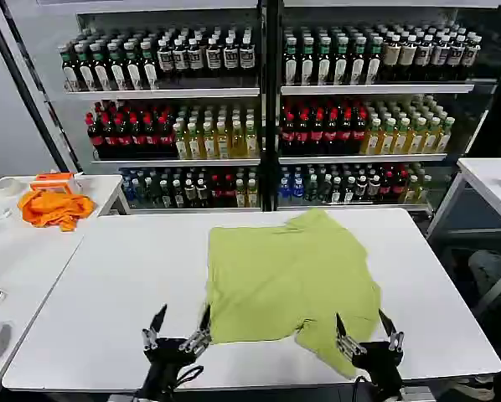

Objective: Fold and organize the clothes.

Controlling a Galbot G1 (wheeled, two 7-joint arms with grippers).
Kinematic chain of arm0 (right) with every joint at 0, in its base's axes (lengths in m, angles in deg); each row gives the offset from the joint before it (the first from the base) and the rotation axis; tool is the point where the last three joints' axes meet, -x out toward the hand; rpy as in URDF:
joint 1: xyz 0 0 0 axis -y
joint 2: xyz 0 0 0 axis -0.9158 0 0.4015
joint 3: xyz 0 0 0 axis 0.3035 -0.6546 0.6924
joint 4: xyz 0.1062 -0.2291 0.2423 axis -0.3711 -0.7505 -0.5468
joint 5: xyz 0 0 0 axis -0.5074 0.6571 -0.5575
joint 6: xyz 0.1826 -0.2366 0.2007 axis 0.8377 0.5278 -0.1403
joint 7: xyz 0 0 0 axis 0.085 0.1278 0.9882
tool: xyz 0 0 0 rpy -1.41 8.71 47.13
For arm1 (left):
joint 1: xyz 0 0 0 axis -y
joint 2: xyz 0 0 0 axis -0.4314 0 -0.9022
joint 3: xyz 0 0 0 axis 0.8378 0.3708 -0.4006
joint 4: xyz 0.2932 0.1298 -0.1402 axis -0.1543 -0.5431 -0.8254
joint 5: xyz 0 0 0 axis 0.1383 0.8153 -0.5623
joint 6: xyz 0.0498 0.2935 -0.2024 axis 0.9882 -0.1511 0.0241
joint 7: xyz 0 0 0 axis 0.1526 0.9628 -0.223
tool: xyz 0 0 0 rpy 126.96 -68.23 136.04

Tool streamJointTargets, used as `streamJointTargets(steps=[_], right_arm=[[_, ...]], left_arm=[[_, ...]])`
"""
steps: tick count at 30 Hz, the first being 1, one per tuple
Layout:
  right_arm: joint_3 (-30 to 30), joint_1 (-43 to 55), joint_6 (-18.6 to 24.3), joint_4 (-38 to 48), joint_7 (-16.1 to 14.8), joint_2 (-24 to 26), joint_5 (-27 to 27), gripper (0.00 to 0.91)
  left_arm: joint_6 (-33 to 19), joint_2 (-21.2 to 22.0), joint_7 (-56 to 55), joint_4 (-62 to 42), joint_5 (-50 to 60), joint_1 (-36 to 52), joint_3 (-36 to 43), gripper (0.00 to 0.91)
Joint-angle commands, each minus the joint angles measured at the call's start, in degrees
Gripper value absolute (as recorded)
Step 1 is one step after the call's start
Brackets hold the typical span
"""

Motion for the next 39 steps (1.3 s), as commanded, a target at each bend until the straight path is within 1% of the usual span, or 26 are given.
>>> streamJointTargets(steps=[1, 4, 13, 14, 15, 16, 17, 18, 22, 32, 39], right_arm=[[-0.5, -0.4, -4.3, 3.5, 0.9, -0.2, 0.5, 0.907], [-1.1, -0.5, -4.2, 4.3, 1.1, -0.5, 0.7, 0.907], [-2.5, 0.3, -3.8, 6.3, 1.6, -2.5, 1.1, 0.907], [-2.5, 0.4, -3.7, 6.5, 1.7, -2.5, 1.0, 0.786], [-2.6, 0.5, -3.6, 6.6, 1.7, -2.5, 0.7, 0.433], [-2.6, 0.7, -3.4, 6.9, 1.9, -2.6, 0.3, 0.252], [-2.6, 0.8, -3.3, 7.1, 2.0, -2.7, 0.0, 0.131], [-2.6, 0.9, -3.1, 7.2, 2.1, -2.7, -0.3, 0.000], [-3.0, 0.7, -3.0, 7.1, 2.3, -2.9, -0.8, 0.000], [-3.0, -0.6, -2.6, 5.1, 2.2, -2.8, -0.9, 0.000], [-2.3, -4.3, -1.5, 0.1, 1.9, -2.1, -0.8, 0.000]], left_arm=[[13.7, -1.3, -1.3, -11.8, -1.6, 8.8, 1.3, 0.907], [14.9, -1.2, -2.7, -13.4, -4.0, 10.2, 1.4, 0.907], [14.9, -0.9, -3.5, -16.2, -4.7, 12.4, 2.2, 0.907], [14.9, -1.0, -3.4, -16.3, -4.7, 12.5, 2.3, 0.907], [14.9, -1.0, -3.2, -16.4, -4.8, 12.5, 2.4, 0.705], [14.8, -1.1, -3.2, -16.5, -4.8, 12.5, 2.6, 0.343], [14.7, -1.1, -3.4, -16.7, -4.8, 12.5, 2.7, 0.030], [14.6, -1.0, -3.6, -17.0, -4.9, 12.6, 2.7, 0.030], [14.8, -1.4, -3.4, -16.7, -7.8, 12.3, 2.5, 0.030], [14.2, -1.6, -1.3, -14.7, -8.6, 11.2, 3.0, 0.030], [11.8, -2.8, 0.0, -7.3, -9.8, 6.8, 1.4, 0.030]])
